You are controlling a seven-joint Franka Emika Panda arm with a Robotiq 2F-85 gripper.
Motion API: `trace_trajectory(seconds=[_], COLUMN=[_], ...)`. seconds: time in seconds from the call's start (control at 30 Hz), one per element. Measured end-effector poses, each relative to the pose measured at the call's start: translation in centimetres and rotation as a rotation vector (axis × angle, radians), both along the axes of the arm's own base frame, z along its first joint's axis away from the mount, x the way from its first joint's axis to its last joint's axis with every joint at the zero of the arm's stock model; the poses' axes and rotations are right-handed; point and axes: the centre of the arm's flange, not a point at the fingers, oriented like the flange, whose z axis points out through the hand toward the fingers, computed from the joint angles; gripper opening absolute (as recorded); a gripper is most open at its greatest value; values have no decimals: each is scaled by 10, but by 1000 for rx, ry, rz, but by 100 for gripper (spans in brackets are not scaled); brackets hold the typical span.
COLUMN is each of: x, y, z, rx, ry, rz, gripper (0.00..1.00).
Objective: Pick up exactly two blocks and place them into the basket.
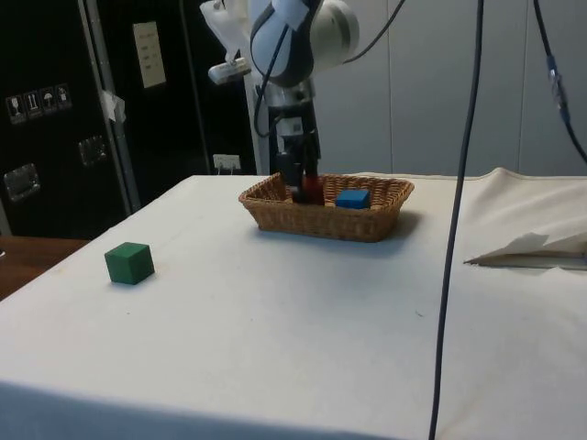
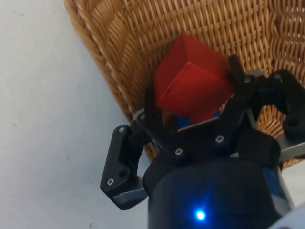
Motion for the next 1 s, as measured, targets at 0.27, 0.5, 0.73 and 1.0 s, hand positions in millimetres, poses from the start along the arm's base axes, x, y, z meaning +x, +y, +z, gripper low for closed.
trace_trajectory(seconds=[0.27, 0.5, 0.73, 1.0], x=[-1, -1, -1, -5], y=[0, 0, 0, -1], z=[-5, -5, -5, 15], rx=[-7, -7, -7, 23], ry=[0, 1, 1, -13], rz=[-3, -4, -5, -18], gripper=[88, 100, 100, 100])
